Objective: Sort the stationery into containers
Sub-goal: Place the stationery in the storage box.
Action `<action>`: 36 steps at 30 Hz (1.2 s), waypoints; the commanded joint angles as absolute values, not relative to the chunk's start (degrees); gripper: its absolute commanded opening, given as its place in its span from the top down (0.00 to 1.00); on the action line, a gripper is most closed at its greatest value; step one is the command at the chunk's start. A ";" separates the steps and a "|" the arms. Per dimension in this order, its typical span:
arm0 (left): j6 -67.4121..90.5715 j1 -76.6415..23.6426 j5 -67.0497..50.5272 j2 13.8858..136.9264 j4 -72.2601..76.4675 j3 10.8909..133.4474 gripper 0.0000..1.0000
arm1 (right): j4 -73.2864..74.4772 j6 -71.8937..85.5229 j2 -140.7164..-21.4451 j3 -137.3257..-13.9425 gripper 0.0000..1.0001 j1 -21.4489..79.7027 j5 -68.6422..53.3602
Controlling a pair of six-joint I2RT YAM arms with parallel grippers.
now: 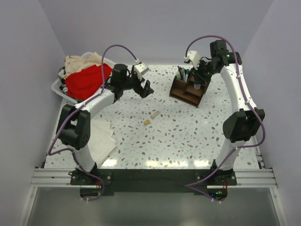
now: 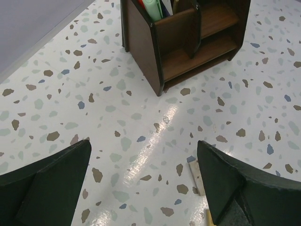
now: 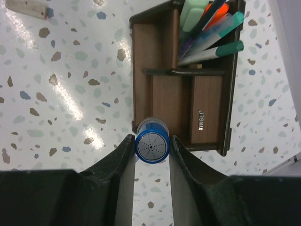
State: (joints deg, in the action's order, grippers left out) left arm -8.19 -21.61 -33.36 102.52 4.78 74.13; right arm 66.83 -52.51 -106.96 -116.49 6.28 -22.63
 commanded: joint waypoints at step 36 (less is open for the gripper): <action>-7.65 -20.92 -32.61 102.92 6.50 76.46 0.00 | 44.03 -46.94 -108.46 -100.11 1.00 5.27 -15.82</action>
State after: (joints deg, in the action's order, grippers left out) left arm -8.08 -21.32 -32.53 102.56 4.82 74.24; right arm 45.78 -48.62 -110.06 -101.21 5.91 -17.41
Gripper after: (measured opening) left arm 0.997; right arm 0.311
